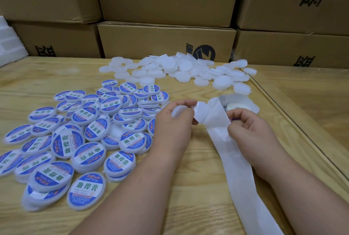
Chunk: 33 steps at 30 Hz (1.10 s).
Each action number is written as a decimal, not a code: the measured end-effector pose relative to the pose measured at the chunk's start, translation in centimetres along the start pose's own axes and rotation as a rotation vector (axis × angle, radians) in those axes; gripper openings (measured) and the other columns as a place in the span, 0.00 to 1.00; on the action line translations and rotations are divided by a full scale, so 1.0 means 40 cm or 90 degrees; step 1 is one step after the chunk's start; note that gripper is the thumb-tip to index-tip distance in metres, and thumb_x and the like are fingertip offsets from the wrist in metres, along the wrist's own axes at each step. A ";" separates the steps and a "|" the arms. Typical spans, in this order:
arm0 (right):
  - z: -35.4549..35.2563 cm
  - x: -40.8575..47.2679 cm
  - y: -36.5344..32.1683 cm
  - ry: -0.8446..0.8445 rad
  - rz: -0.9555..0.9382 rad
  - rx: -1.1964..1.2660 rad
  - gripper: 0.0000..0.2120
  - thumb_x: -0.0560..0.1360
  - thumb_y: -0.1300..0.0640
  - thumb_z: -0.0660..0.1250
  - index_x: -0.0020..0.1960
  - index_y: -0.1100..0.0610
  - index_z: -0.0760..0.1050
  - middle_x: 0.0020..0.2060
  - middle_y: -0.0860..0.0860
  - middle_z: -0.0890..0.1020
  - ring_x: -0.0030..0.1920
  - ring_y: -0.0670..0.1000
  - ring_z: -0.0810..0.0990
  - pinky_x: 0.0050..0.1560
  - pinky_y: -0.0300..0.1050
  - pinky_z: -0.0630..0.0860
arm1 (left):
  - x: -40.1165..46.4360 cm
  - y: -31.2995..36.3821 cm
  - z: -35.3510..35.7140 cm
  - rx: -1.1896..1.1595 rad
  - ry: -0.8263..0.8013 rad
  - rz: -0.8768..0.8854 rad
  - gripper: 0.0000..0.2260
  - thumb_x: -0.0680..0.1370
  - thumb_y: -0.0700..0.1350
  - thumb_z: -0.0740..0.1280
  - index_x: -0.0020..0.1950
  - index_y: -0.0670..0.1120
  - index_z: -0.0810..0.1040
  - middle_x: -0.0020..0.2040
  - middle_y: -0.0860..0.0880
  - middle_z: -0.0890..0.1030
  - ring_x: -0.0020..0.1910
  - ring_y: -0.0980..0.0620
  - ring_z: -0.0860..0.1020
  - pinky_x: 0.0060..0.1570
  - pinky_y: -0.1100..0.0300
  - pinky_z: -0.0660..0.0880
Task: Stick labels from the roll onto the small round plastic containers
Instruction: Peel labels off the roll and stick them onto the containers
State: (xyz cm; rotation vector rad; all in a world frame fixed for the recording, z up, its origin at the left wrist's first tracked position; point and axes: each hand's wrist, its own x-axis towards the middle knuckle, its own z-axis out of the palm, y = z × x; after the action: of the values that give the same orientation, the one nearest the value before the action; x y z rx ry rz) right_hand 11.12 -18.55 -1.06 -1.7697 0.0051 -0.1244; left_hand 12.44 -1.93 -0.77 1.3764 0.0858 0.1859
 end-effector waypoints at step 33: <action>0.004 -0.019 -0.042 -0.075 0.016 0.219 0.08 0.70 0.55 0.73 0.34 0.52 0.78 0.25 0.49 0.67 0.21 0.45 0.60 0.21 0.35 0.58 | 0.001 -0.002 -0.005 -0.152 -0.132 -0.009 0.15 0.82 0.45 0.52 0.50 0.51 0.79 0.45 0.42 0.83 0.36 0.44 0.80 0.27 0.59 0.66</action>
State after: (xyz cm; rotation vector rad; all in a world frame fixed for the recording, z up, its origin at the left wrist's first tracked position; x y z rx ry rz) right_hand 10.27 -17.98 0.49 -1.4306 -0.0759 -0.0015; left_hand 12.45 -1.72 -0.86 1.1501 -0.0965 0.0393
